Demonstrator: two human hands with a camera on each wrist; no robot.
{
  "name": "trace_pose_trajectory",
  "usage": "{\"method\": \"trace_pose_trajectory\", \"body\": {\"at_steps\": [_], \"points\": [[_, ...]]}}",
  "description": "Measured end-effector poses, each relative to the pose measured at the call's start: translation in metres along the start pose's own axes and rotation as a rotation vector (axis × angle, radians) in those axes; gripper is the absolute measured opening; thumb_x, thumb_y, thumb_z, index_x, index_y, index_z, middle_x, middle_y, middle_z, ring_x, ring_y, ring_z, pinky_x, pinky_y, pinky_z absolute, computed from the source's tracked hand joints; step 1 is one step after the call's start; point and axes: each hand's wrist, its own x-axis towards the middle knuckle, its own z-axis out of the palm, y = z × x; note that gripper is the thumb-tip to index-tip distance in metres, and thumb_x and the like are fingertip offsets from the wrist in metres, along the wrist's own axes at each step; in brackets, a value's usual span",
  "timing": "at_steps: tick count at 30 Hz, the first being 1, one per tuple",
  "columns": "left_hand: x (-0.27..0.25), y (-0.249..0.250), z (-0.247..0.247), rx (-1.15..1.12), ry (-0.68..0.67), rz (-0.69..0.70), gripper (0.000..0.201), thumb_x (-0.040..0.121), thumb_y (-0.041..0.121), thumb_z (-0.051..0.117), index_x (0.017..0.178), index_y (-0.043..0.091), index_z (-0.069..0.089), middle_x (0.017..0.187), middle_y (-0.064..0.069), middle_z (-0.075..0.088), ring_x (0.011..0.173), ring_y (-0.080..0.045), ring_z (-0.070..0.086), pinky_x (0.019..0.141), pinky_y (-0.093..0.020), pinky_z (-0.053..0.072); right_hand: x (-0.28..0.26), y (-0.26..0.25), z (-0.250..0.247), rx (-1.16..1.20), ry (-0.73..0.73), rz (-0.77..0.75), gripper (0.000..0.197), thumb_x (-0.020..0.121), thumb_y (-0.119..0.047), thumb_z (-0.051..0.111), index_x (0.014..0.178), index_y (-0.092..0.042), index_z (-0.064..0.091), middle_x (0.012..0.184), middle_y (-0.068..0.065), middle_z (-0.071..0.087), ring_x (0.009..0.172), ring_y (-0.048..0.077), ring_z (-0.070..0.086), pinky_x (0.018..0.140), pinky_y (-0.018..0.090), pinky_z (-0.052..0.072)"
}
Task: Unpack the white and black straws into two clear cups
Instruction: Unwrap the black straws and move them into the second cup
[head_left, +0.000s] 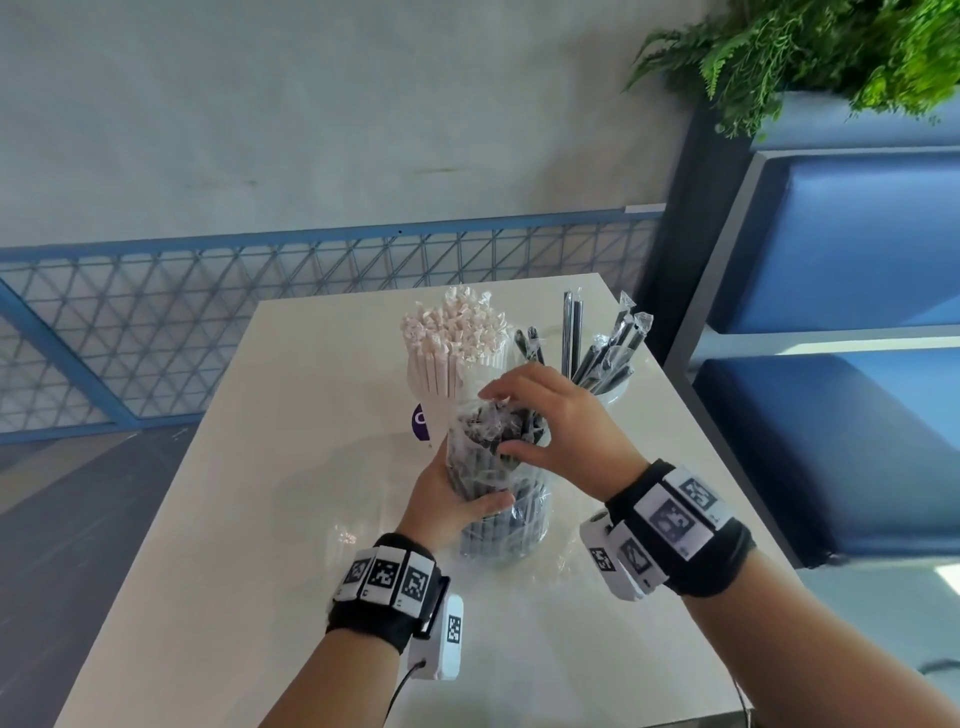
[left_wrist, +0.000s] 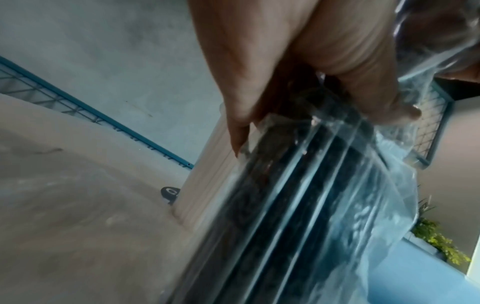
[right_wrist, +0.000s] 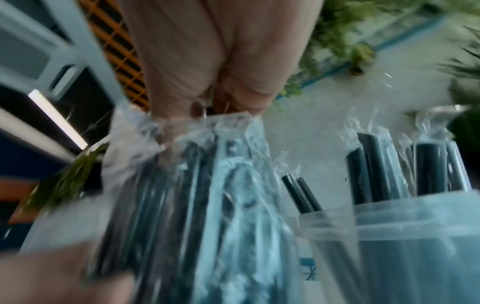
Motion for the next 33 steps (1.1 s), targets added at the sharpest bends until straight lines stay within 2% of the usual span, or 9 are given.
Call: {"method": "trace_pose_trajectory", "body": {"at_steps": [4, 7, 10, 13, 16, 20, 24, 28, 33], "points": [[0.003, 0.008, 0.002, 0.012, 0.005, 0.038, 0.084, 0.056, 0.017, 0.087, 0.129, 0.015, 0.045, 0.115, 0.002, 0.066, 0.108, -0.01, 0.062, 0.091, -0.022, 0.05, -0.002, 0.003, 0.004, -0.031, -0.061, -0.005, 0.063, 0.069, -0.011, 0.078, 0.126, -0.018, 0.053, 0.126, 0.001, 0.054, 0.113, 0.013, 0.052, 0.096, 0.014, 0.04], [0.005, 0.012, 0.008, 0.1, -0.019, 0.046, 0.075, 0.061, 0.017, 0.084, 0.126, 0.012, 0.046, 0.11, 0.0, 0.065, 0.106, -0.016, 0.062, 0.094, -0.028, 0.049, 0.004, 0.004, 0.004, -0.186, -0.088, -0.034, 0.064, 0.061, -0.017, 0.083, 0.12, -0.017, 0.058, 0.116, 0.003, 0.062, 0.104, 0.023, 0.058, 0.087, 0.024, 0.045], [0.006, 0.014, 0.011, 0.129, -0.049, 0.047, 0.067, 0.062, 0.017, 0.083, 0.119, 0.017, 0.048, 0.103, 0.006, 0.064, 0.098, -0.008, 0.061, 0.086, -0.014, 0.049, 0.003, 0.004, 0.003, -0.251, -0.104, -0.057, 0.058, 0.054, -0.013, 0.085, 0.108, -0.014, 0.065, 0.103, 0.005, 0.065, 0.093, 0.028, 0.06, 0.078, 0.025, 0.045], [0.006, 0.014, 0.011, 0.093, -0.051, 0.027, 0.06, 0.063, 0.012, 0.081, 0.113, 0.02, 0.049, 0.093, 0.015, 0.063, 0.088, 0.003, 0.061, 0.077, -0.007, 0.048, 0.001, 0.003, 0.004, -0.257, -0.13, -0.081, 0.057, 0.059, -0.016, 0.083, 0.113, -0.015, 0.063, 0.106, 0.004, 0.067, 0.096, 0.027, 0.061, 0.083, 0.032, 0.051], [0.007, 0.013, 0.01, 0.034, -0.067, 0.006, 0.058, 0.063, 0.006, 0.08, 0.114, 0.01, 0.053, 0.093, 0.014, 0.065, 0.083, 0.009, 0.064, 0.076, -0.009, 0.05, -0.001, 0.001, 0.004, -0.24, -0.098, -0.042, 0.054, 0.06, -0.011, 0.081, 0.11, -0.017, 0.061, 0.094, 0.004, 0.066, 0.086, 0.026, 0.057, 0.075, 0.037, 0.054], [0.01, 0.012, 0.009, 0.047, -0.055, 0.009, 0.065, 0.057, 0.012, 0.085, 0.116, 0.007, 0.056, 0.097, 0.005, 0.069, 0.093, -0.006, 0.066, 0.086, -0.021, 0.052, 0.004, -0.006, -0.002, -0.257, -0.248, 0.051, 0.052, 0.075, -0.017, 0.071, 0.123, -0.02, 0.051, 0.101, 0.006, 0.066, 0.091, 0.025, 0.058, 0.078, 0.038, 0.052], [0.013, 0.013, 0.01, 0.042, -0.038, 0.013, 0.053, 0.057, 0.011, 0.086, 0.104, 0.011, 0.062, 0.091, 0.005, 0.071, 0.09, -0.01, 0.068, 0.079, -0.02, 0.054, 0.01, -0.012, -0.005, -0.238, -0.304, 0.113, 0.05, 0.083, -0.016, 0.064, 0.13, -0.023, 0.049, 0.111, 0.008, 0.064, 0.097, 0.026, 0.061, 0.082, 0.029, 0.048], [0.019, 0.014, 0.007, 0.038, -0.022, 0.019, 0.05, 0.057, 0.026, 0.085, 0.098, 0.005, 0.067, 0.087, 0.001, 0.073, 0.086, -0.014, 0.07, 0.081, -0.027, 0.054, 0.018, -0.008, -0.028, -0.105, -0.183, 0.217, 0.047, 0.078, -0.026, 0.072, 0.123, -0.024, 0.058, 0.117, 0.004, 0.066, 0.103, 0.018, 0.063, 0.09, 0.018, 0.044], [0.019, 0.015, 0.01, 0.064, -0.028, 0.02, 0.022, 0.068, 0.015, 0.079, 0.087, 0.009, 0.07, 0.082, 0.011, 0.071, 0.079, 0.006, 0.066, 0.078, -0.009, 0.047, 0.027, -0.002, -0.055, -0.024, -0.075, 0.267, 0.046, 0.075, -0.029, 0.074, 0.119, -0.018, 0.063, 0.119, 0.002, 0.066, 0.102, 0.007, 0.059, 0.081, -0.001, 0.03]]}}
